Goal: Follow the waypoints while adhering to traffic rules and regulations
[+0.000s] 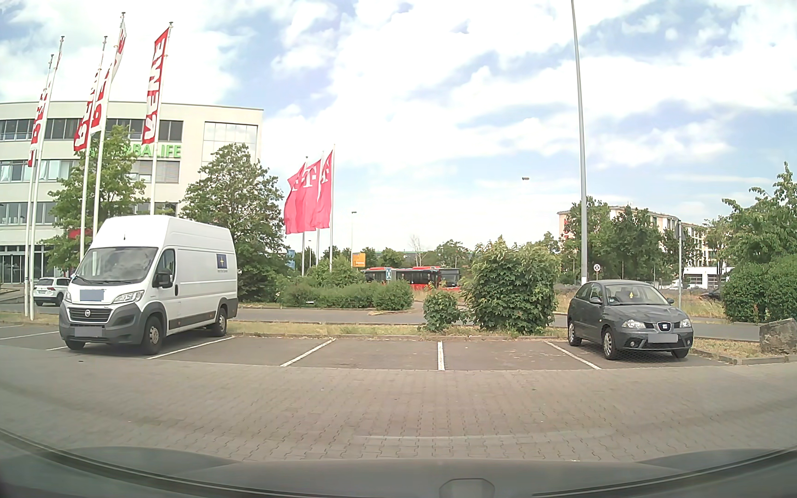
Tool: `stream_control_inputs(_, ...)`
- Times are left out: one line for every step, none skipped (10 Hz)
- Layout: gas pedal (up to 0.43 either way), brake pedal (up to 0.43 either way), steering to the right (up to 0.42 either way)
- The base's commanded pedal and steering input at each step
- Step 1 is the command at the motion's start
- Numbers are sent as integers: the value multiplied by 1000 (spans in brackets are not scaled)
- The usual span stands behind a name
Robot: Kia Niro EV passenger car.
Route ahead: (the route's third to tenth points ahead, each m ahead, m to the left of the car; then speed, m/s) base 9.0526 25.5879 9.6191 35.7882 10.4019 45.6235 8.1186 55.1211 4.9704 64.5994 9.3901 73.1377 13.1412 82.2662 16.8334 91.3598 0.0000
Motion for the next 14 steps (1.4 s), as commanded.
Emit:
stream_control_inputs(0,384,3)
stream_control_inputs(0,384,3)
stream_control_inputs(0,384,3)
stream_control_inputs(0,384,3)
stream_control_inputs(0,384,3)
stream_control_inputs(0,384,3)
stream_control_inputs(0,384,3)
stream_control_inputs(0,384,3)
stream_control_inputs(0,384,3)
stream_control_inputs(0,384,3)
stream_control_inputs(0,384,3)
stream_control_inputs(0,384,3)
stream_control_inputs(0,384,3)
stream_control_inputs(0,384,3)
